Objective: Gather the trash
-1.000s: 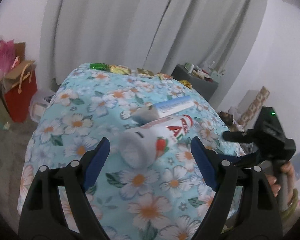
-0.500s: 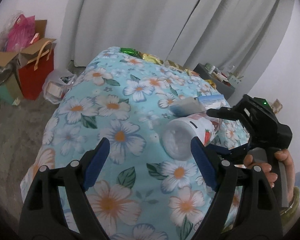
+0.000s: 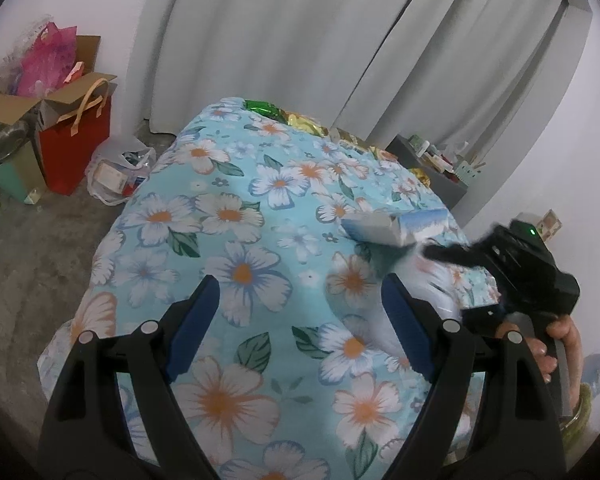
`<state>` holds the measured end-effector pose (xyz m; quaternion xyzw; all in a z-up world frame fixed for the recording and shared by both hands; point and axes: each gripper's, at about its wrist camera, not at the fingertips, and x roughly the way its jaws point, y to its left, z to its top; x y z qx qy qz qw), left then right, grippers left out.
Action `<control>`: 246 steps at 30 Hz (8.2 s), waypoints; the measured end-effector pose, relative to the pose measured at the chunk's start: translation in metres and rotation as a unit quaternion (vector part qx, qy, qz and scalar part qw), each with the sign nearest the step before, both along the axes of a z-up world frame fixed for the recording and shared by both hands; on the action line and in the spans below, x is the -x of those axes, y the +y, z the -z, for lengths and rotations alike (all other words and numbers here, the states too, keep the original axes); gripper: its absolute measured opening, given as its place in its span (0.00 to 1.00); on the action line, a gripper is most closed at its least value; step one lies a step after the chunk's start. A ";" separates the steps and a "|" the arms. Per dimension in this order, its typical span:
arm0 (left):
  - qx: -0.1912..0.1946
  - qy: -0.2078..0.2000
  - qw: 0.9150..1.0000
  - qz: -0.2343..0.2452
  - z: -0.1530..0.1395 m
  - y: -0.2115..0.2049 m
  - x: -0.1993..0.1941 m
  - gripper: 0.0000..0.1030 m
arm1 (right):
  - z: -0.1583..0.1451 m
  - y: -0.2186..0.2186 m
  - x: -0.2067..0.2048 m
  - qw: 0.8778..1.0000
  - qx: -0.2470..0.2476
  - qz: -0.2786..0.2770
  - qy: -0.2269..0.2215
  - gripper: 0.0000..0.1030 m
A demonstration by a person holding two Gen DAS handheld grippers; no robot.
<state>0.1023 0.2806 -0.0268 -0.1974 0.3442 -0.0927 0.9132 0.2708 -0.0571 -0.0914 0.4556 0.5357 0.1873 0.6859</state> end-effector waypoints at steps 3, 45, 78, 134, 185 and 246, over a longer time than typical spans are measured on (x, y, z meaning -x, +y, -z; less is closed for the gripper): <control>-0.001 0.003 1.000 0.009 0.000 -0.006 -0.003 0.76 | -0.007 -0.026 0.015 1.000 -0.001 -0.030 0.000 0.62; -0.217 0.107 0.899 0.366 0.022 -0.174 -0.181 0.84 | -0.010 -0.068 0.045 0.971 0.162 -0.171 -0.046 0.66; -0.130 0.144 0.962 0.191 0.027 -0.142 -0.044 0.81 | -0.040 -0.095 0.104 0.955 0.279 -0.078 -0.061 0.65; -0.190 0.103 0.961 0.172 0.036 -0.161 -0.054 0.74 | -0.028 -0.071 0.096 0.940 0.316 -0.116 -0.062 0.58; -0.130 0.019 0.984 0.120 -0.028 -0.141 -0.009 0.70 | -0.079 -0.087 0.128 0.950 0.290 -0.044 -0.107 0.58; -0.119 -0.032 0.971 0.205 -0.074 -0.252 -0.004 0.70 | -0.100 -0.175 0.168 0.954 0.263 0.068 -0.129 0.58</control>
